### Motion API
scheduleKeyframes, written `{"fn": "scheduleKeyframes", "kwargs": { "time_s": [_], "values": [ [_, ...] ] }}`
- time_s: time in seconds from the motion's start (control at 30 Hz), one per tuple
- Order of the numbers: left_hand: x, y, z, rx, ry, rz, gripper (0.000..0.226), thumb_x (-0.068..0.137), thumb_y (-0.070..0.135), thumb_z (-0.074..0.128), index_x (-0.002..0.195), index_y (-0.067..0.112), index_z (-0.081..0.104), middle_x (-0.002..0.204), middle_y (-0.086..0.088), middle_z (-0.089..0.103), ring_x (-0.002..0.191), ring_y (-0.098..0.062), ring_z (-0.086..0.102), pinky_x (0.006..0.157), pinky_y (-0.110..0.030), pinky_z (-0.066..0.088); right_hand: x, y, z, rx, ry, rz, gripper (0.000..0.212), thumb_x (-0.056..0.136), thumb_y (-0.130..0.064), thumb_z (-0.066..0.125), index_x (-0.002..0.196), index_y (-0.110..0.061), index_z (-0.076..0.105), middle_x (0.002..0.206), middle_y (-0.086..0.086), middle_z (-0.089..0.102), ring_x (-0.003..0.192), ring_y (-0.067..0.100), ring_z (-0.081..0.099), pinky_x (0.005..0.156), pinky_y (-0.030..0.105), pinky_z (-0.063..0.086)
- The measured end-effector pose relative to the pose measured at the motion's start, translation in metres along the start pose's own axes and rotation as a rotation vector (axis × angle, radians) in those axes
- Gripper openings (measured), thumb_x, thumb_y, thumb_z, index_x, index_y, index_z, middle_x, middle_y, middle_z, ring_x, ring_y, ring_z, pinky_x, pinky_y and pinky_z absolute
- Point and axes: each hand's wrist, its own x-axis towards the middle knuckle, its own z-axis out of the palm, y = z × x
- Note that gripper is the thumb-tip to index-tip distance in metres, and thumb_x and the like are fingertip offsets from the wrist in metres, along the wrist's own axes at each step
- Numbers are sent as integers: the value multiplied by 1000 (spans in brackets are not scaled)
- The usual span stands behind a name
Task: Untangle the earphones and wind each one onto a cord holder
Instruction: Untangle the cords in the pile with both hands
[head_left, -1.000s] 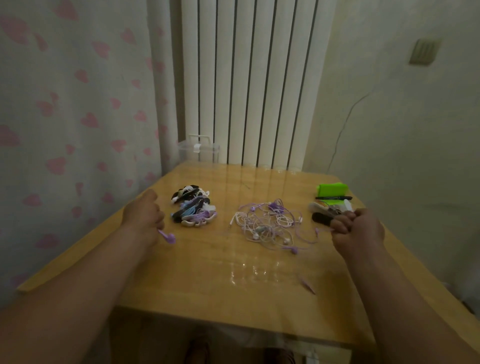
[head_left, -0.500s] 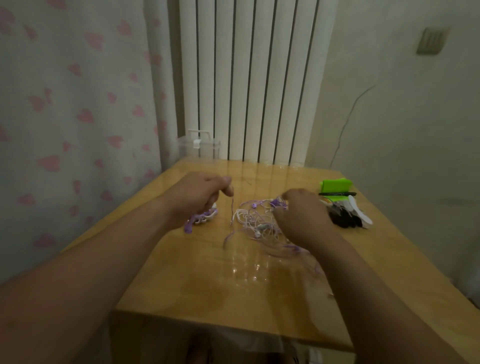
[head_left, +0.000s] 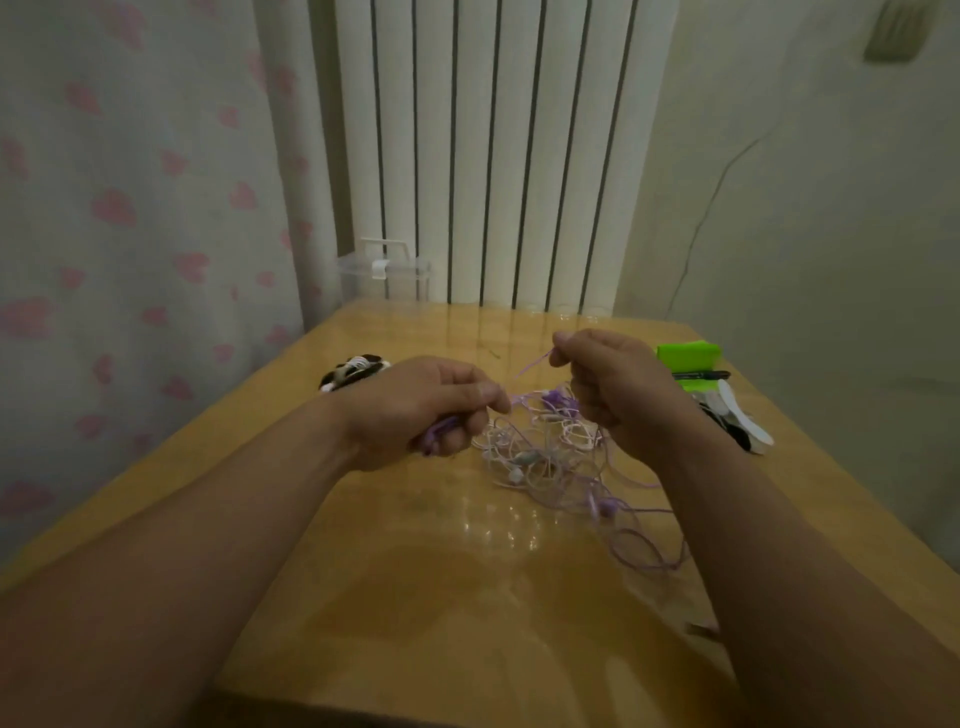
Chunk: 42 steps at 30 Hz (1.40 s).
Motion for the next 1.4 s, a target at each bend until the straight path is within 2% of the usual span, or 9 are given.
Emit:
{"fn": "scheduleKeyframes", "kwargs": {
  "time_s": [0.2,0.43,0.67,0.77,0.83,0.97,1.1,1.23,1.4],
  "values": [
    [27,-15,29,-156,-75,-4,22,99,18,61,108,0,70,86,-12,75,65,-17,67,55,-21,53,14,21,-15,54,154,-89,26,104,-27,63,83,-11,66,53,-5,30,46,11,23,42,22,23],
    [27,-36,38,-96,-58,16,20,90,20,68,100,9,82,96,-13,77,82,-19,72,72,-30,60,19,37,-21,-74,198,-180,30,101,-36,66,75,-23,72,55,-2,33,48,13,28,52,28,27],
    [22,-35,47,-55,-128,29,21,102,4,58,117,4,73,90,-17,76,83,-26,75,82,-36,62,16,37,-19,-106,211,-208,28,104,-33,63,86,-13,71,51,-16,48,49,1,38,61,27,29],
    [20,-33,50,-91,-151,75,31,97,9,62,126,13,72,94,-33,70,77,-24,72,82,-38,62,14,38,-15,-123,215,-184,30,104,-33,62,89,-9,71,50,-17,50,48,0,40,60,27,31],
    [20,-31,52,-150,-117,117,40,94,11,63,132,19,70,97,-34,69,70,-21,68,77,-35,60,13,41,-12,-145,216,-156,31,104,-34,62,88,-10,72,49,-16,49,47,0,41,60,27,32],
    [24,-27,49,-315,23,224,47,90,15,60,134,28,69,123,-10,75,62,-13,57,76,-30,61,9,46,-3,-216,169,-80,30,104,-39,61,87,-17,74,58,-13,59,51,1,49,60,29,37],
    [32,-28,37,-393,248,301,53,94,16,59,146,26,57,95,-9,78,74,-19,65,79,-32,62,3,47,11,-476,45,-150,28,106,-37,57,90,-20,74,81,-5,72,75,10,63,68,31,46],
    [34,-36,32,-176,435,356,49,104,12,58,151,23,53,79,0,75,102,-31,75,81,-32,62,-5,48,29,-646,-108,-237,24,106,-29,55,88,-21,69,74,-7,65,72,3,58,65,14,37],
    [33,-42,30,177,465,385,53,105,20,60,154,35,46,100,9,78,73,-21,69,77,-31,62,-10,41,25,-782,-109,-251,22,106,-30,51,100,-25,71,80,-3,70,74,11,60,68,36,44]
  ]
}}
